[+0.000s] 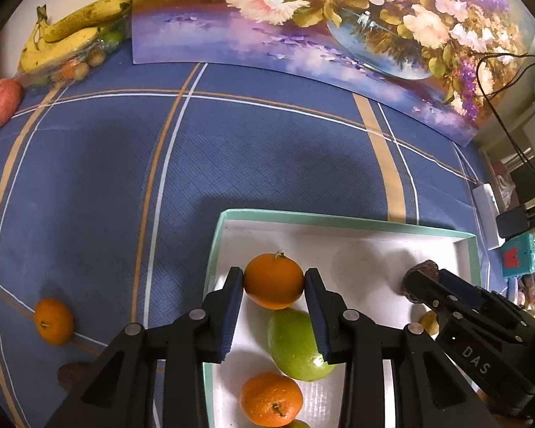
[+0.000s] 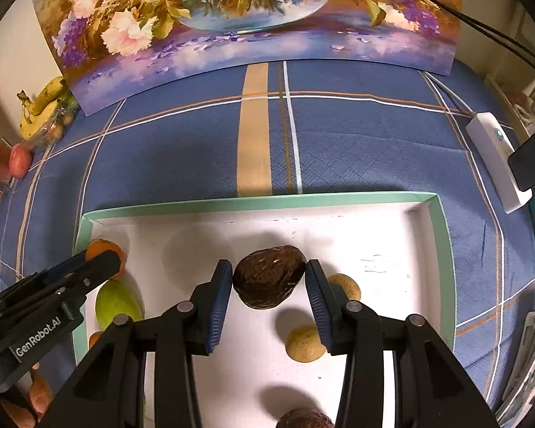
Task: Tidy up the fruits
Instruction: 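Release the dark brown fruit with the right gripper while the left releases the orange, then move both open grippers from the tray to the last orange and dark brown fruit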
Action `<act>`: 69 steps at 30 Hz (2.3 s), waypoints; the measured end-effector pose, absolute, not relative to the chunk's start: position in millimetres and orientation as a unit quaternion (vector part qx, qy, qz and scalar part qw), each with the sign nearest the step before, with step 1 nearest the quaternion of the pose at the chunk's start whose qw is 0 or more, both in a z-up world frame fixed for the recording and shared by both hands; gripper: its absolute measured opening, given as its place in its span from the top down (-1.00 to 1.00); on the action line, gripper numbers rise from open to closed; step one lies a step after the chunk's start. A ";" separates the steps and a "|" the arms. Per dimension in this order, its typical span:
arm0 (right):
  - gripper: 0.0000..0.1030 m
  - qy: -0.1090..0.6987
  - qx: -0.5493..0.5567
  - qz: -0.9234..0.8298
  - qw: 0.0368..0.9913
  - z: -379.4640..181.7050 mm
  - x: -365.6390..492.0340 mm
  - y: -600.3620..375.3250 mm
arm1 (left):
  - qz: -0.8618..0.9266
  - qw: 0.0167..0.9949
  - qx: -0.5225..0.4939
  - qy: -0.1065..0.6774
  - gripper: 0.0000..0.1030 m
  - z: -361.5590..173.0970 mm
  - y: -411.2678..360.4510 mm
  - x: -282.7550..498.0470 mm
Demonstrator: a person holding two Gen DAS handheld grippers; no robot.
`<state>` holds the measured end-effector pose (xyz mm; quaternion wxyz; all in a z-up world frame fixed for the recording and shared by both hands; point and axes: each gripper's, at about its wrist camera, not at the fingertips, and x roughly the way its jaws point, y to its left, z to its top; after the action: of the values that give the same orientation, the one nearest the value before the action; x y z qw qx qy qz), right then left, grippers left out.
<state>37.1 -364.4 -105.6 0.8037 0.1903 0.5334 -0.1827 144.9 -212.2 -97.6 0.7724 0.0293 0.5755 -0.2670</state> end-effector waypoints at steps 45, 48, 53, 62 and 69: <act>-0.87 0.499 0.153 -0.235 0.820 -33.7 -0.9 -299.2 | -0.148 0.828 0.035 0.540 -1.00 -45.3 -68.6 120.0; -0.87 0.496 0.146 -0.228 0.825 -32.4 -1.5 -286.6 | -0.144 0.833 0.030 0.534 -1.00 -41.1 -56.1 117.6; -0.87 0.500 0.143 -0.223 0.824 -34.9 -2.6 -268.6 | -0.145 0.837 0.023 0.527 -1.00 -35.3 -39.1 113.8; -0.87 0.467 0.166 -0.198 0.846 -20.2 2.7 -245.9 | -0.129 0.848 -0.030 0.514 -1.00 -27.7 1.4 120.4; -0.87 0.468 0.165 -0.152 0.855 -20.7 23.4 -217.0 | -0.112 0.861 -0.036 0.495 -1.00 -23.5 24.3 130.7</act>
<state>23.4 -217.0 -20.7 0.8547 0.1649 0.4681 -0.1524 130.7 24.3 -23.5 0.8609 -0.0360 0.4950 -0.1117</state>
